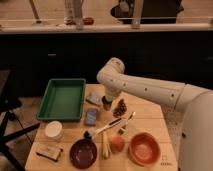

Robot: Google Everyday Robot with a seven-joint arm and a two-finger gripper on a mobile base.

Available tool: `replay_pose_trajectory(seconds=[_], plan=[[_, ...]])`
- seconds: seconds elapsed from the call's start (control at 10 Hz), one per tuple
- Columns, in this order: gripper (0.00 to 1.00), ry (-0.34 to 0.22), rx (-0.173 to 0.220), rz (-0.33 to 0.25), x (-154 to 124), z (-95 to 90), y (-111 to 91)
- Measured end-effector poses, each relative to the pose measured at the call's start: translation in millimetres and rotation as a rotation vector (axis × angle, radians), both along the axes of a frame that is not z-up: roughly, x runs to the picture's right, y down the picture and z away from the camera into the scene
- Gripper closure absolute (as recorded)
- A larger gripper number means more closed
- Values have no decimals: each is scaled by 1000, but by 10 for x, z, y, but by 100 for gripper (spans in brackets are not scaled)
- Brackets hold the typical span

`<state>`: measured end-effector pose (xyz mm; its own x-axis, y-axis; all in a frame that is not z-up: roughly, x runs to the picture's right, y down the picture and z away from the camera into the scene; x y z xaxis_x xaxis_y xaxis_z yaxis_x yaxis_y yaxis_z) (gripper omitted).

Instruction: Stack cups into tray

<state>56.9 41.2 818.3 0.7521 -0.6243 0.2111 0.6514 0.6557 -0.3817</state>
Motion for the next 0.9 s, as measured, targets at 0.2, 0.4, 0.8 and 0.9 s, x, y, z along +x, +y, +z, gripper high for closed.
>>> replay_pose_trajectory(seconds=[0.2, 0.4, 0.8, 0.9], plan=[[100, -9, -13, -14, -59, 11, 1], [100, -19, -29, -21, -106, 36, 21], [100, -33, -53, -25, -144, 81, 74], [100, -35, -58, -25, -142, 88, 86]])
